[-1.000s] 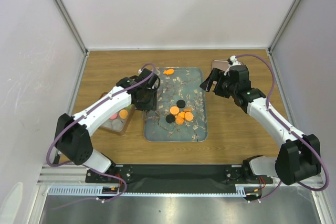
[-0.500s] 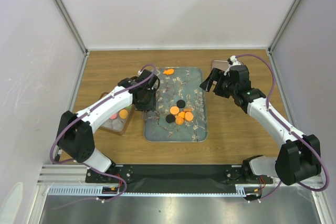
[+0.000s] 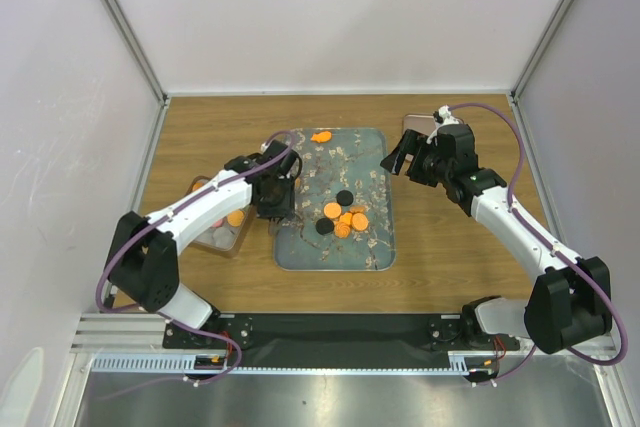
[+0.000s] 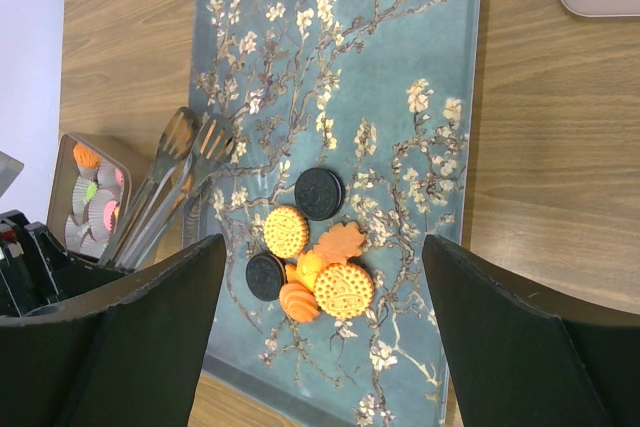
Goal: Pack the cookies
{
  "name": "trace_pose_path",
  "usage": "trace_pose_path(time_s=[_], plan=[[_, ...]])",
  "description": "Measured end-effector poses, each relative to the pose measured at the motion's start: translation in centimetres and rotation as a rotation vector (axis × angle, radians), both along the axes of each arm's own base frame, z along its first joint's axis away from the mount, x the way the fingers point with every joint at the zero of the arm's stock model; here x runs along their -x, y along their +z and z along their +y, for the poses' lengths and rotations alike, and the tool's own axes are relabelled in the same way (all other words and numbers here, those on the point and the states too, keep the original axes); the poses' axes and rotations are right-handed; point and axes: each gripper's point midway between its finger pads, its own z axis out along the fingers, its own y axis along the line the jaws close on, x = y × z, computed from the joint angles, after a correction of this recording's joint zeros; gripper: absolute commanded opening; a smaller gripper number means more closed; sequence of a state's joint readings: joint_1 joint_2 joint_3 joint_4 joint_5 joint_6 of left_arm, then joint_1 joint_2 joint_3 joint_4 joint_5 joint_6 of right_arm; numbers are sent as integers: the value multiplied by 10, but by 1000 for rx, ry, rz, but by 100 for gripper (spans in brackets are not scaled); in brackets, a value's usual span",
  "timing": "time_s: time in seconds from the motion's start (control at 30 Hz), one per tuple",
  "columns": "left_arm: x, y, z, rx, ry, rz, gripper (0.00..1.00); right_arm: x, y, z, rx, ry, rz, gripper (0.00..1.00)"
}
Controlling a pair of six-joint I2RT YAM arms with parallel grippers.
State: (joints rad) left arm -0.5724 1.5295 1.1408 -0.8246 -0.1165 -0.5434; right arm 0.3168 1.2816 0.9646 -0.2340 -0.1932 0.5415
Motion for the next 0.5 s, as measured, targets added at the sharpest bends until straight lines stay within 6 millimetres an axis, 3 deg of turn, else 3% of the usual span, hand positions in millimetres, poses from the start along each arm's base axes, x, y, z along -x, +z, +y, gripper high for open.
trace_pose_path(time_s=[0.5], plan=[[6,10,-1,51,-6,-8,35,0,0,0,0,0,-1,87]])
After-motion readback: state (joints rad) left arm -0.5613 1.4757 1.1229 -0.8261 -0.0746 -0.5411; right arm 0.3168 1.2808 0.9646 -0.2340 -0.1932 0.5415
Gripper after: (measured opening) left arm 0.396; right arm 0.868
